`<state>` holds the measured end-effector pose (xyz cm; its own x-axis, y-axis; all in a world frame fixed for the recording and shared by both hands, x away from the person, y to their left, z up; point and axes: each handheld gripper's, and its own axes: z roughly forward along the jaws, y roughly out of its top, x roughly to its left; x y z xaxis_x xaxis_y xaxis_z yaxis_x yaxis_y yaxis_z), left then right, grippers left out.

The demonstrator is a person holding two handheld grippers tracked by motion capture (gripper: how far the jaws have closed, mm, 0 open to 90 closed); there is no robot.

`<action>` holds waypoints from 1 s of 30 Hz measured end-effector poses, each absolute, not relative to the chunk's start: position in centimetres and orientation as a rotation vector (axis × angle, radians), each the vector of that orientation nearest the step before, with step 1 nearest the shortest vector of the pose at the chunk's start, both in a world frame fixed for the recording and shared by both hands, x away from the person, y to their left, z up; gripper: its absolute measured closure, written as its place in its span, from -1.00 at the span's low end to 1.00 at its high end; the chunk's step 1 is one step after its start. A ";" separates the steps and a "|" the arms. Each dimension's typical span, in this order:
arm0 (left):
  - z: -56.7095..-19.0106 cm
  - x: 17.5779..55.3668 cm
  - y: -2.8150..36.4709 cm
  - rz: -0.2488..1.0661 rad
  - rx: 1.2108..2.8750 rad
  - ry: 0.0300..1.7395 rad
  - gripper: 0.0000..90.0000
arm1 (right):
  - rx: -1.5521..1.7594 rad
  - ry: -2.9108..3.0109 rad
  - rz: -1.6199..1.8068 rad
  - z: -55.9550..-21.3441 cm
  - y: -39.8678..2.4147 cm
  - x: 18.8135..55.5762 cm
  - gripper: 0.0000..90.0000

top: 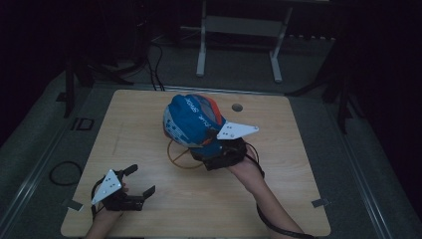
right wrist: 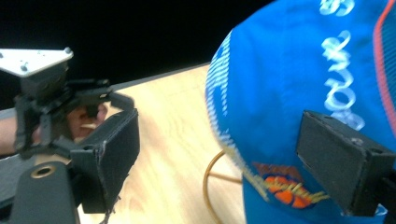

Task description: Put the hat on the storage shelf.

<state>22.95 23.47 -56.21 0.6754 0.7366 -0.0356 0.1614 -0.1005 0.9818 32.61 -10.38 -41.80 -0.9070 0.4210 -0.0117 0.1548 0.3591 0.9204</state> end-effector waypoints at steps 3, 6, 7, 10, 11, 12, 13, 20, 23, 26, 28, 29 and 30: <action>-56.3 22.9 23.5 0.567 1.635 0.745 -0.94 | 0.520 2.397 1.561 -42.4 -10.6 32.6 -0.70; -56.3 22.9 23.4 0.569 1.638 0.744 -0.94 | 0.518 2.401 1.544 -42.9 -10.9 32.6 -0.70; -56.3 22.9 23.4 0.568 1.637 0.743 -0.94 | 0.515 2.404 1.539 -43.1 -11.0 32.5 -0.70; -56.3 23.0 23.4 0.566 1.640 0.743 -0.94 | 0.520 2.409 1.528 -43.8 -11.4 32.4 -0.70; -56.4 23.0 23.4 0.564 1.640 0.743 -0.94 | 0.521 2.413 1.525 -44.1 -11.6 32.4 -0.70; -56.4 23.0 23.4 0.566 1.644 0.744 -0.94 | 0.522 2.414 1.529 -44.3 -11.8 32.4 -0.70; -56.4 23.0 23.4 0.566 1.644 0.744 -0.94 | 0.524 2.418 1.526 -44.6 -11.9 32.3 -0.70; -56.6 23.2 23.2 0.563 1.664 0.745 -0.94 | 0.529 2.453 1.507 -46.5 -13.3 32.0 -0.70; -56.7 23.2 23.2 0.562 1.675 0.742 -0.94 | 0.531 2.467 1.502 -47.3 -13.9 31.9 -0.70; -56.7 23.2 23.2 0.559 1.675 0.745 -0.94 | 0.534 2.479 1.495 -48.2 -14.5 31.7 -0.70; -56.8 23.2 23.2 0.555 1.673 0.748 -0.94 | 0.539 2.487 1.500 -48.8 -14.9 31.6 -0.70; -56.8 23.2 23.2 0.552 1.673 0.747 -0.94 | 0.539 2.488 1.494 -49.1 -15.1 31.6 -0.70; -56.8 23.2 23.2 0.552 1.675 0.746 -0.94 | 0.536 2.482 1.497 -49.4 -15.3 31.5 -0.70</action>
